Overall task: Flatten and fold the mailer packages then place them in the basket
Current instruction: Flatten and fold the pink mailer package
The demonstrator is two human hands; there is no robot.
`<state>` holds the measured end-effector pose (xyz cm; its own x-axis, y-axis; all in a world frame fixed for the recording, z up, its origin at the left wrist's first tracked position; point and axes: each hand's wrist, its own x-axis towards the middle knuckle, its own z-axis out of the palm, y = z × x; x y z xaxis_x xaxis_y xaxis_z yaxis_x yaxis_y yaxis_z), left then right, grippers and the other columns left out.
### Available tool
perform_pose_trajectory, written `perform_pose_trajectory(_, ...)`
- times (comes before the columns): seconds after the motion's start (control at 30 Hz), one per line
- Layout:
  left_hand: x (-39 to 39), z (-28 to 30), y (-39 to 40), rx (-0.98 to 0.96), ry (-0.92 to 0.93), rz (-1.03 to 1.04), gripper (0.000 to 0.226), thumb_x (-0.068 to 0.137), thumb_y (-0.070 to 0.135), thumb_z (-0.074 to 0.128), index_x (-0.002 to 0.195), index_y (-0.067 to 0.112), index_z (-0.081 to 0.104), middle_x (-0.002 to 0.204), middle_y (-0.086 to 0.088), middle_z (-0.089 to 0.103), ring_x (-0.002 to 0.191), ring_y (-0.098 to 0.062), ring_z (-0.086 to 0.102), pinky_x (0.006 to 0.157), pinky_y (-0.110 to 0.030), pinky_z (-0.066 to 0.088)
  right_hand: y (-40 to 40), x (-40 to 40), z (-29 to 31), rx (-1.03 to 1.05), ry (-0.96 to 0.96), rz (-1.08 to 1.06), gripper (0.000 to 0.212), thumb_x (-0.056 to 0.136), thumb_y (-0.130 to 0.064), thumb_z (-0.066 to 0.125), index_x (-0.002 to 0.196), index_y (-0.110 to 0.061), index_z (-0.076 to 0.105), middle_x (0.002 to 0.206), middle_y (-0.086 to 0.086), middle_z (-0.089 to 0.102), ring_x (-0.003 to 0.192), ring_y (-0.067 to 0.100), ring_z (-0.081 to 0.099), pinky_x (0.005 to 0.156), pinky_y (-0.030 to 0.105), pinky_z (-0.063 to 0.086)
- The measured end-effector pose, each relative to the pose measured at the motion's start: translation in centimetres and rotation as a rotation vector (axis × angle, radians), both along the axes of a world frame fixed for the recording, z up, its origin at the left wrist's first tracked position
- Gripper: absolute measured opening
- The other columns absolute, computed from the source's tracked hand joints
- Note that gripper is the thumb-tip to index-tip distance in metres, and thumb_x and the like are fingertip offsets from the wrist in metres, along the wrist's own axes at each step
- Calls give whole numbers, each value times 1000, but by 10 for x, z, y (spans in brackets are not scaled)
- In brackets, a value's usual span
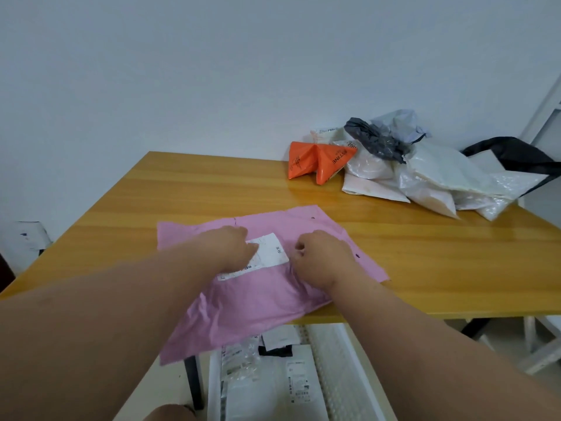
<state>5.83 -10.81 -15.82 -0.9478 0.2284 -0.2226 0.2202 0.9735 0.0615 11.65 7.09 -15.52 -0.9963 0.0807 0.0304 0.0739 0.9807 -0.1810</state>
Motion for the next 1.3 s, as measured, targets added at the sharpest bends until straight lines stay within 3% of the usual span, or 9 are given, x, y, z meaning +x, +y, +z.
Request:
perform_pose_trajectory(0.07,9,-5,3,18,7,13,74,95,67,27,154,24,18,163,-4,13,145,-31,21,114,-47,26,6,3,-6,68,63,0,37,92,-36,46,125,-23,55,132,3,49,125,28,42,103,41,37)
perform_pose_trajectory(0.17,22,-14,9,10,131,14,77,92,73,22,155,30,10,164,0,4,146,-31,12,112,-53,19,16,4,-15,96,-10,30,57,96,-55,35,148,-32,33,158,1,23,145,26,17,117,46,17)
perform_pose_trajectory(0.33,26,-34,14,70,82,38,86,83,83,17,155,37,2,164,5,-4,149,-29,2,115,-55,11,33,-2,-30,66,-230,52,73,91,-75,16,154,-43,-1,164,-6,-13,150,20,-12,121,47,-3)
perform_pose_trajectory(0.7,10,-43,4,42,142,-85,95,75,90,12,153,41,-6,164,6,-11,151,-23,-6,119,-50,4,36,-1,-37,60,-229,40,80,87,-80,19,154,-43,-6,163,-5,-16,150,19,-14,121,46,-7)
perform_pose_trajectory(0.8,11,-39,3,5,108,-104,98,73,92,16,153,40,-8,164,6,-13,151,-24,-8,119,-51,4,34,-4,-21,89,-228,19,81,84,-81,28,153,-42,15,164,-1,8,150,25,7,120,47,7)
perform_pose_trajectory(0.93,6,-28,6,50,101,-97,85,82,84,25,153,39,14,164,7,1,149,-25,5,116,-53,13,21,-15,-3,179,115,-30,60,89,-64,37,130,-23,53,134,6,50,127,29,40,105,45,29)
perform_pose_trajectory(1.03,-2,-25,10,127,205,-56,65,94,67,30,150,34,26,162,3,9,147,-24,10,116,-50,17,8,-23,-10,104,148,78,54,95,-56,37,138,-24,46,146,5,40,135,28,32,109,43,28)
perform_pose_trajectory(1.17,-16,-29,2,87,130,-18,71,95,67,22,155,36,0,164,5,-11,150,-24,-11,120,-52,2,6,-36,-19,50,-100,121,67,95,-67,26,155,-40,10,165,-5,-5,151,25,-5,120,52,5)
perform_pose_trajectory(1.3,-20,-40,-4,79,92,-7,78,88,77,15,154,40,-8,163,6,-14,150,-25,-12,119,-53,-2,9,-43,-31,102,-163,123,75,90,-76,20,154,-44,-2,163,-9,-14,150,22,-14,119,57,-2)
